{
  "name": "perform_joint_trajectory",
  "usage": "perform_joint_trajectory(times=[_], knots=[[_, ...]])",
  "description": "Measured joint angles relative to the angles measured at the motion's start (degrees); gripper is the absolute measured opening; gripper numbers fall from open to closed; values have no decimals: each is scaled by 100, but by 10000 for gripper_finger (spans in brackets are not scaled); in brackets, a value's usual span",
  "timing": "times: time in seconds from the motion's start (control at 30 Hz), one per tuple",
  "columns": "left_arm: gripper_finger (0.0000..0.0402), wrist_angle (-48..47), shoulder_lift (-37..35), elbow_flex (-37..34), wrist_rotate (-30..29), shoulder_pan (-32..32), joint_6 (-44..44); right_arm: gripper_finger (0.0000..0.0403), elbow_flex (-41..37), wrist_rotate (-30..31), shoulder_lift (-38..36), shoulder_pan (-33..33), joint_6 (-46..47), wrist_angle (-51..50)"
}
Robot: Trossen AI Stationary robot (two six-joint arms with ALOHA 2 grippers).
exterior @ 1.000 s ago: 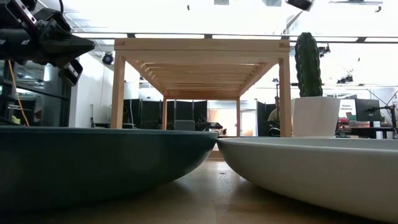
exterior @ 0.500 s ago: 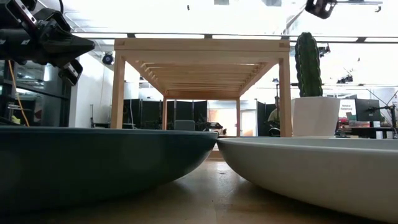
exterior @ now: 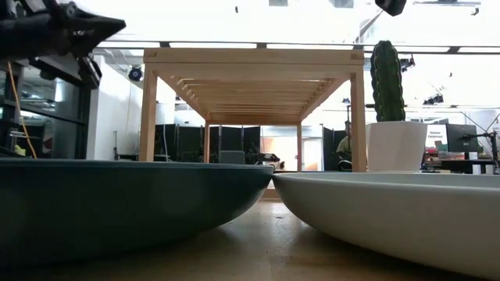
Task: Place and stack plates onto a shelf
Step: Put the light pink plate on the shelf
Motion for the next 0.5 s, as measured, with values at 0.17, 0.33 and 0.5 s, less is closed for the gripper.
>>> perform_joint_trajectory(times=[0.17,0.33,0.5], knots=[[1,659,4,-3,-1310,2,-418,154,2,223,2,0,263,4],[17,1065,243,289,-1499,17,-209,154,3,240,2,0,399,7],[70,-365,939,1405,-1349,15,266,154,7,284,2,0,397,7]])
